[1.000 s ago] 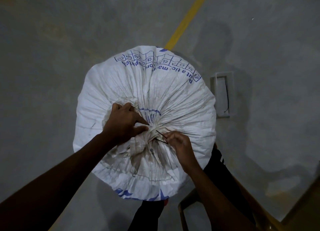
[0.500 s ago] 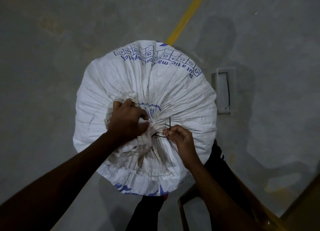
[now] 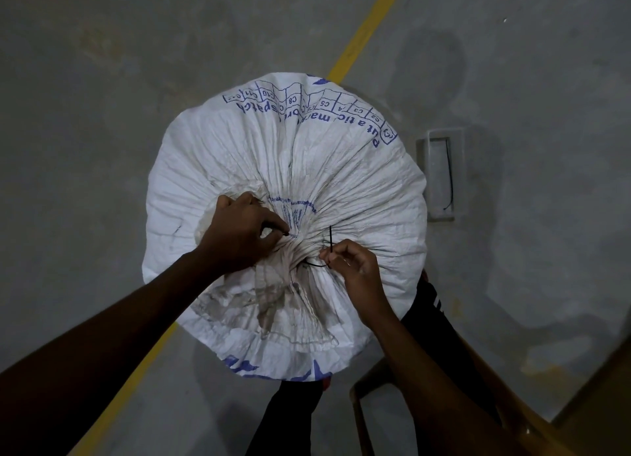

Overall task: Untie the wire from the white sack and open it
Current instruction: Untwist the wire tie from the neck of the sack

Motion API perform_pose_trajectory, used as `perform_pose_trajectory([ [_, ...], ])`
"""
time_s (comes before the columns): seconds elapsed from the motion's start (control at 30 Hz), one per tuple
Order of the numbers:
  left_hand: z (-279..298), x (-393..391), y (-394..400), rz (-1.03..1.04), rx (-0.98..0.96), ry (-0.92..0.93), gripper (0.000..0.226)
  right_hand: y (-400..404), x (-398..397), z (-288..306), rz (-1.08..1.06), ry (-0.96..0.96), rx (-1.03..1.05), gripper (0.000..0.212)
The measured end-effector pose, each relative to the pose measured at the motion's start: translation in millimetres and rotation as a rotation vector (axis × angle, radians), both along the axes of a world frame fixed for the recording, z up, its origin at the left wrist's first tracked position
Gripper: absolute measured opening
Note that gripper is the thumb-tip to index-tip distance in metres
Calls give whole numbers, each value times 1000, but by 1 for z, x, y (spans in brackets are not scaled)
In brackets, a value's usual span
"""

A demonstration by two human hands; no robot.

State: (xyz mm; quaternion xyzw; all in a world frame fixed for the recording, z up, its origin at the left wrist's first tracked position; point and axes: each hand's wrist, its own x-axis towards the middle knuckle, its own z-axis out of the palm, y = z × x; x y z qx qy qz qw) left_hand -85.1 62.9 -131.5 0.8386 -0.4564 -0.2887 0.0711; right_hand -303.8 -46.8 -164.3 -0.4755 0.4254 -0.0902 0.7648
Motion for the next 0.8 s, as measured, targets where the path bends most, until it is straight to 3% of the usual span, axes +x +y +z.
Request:
perform_pose_trajectory([
  [0.1,2,1,-2,-19,26,21,22,0,0,0,11,13,-17,20],
  [0.17,4,1,-4,-36,45,32,15,0,1,1,17,19,-14,8],
  [0.33,1,4,-6,6,21,44,10,0,2,2,21,12,-6,21],
  [0.47,6,5,-8,156,-123,95,15,-1,2,1,5,1,3,9],
  [0.67,36,8,-50,296,-379,270,22,-14,9,14,-92,-73,94,22],
  [0.8,54,14,-95,293,-573,369,25,-39,33,34,-57,-29,-97,12],
])
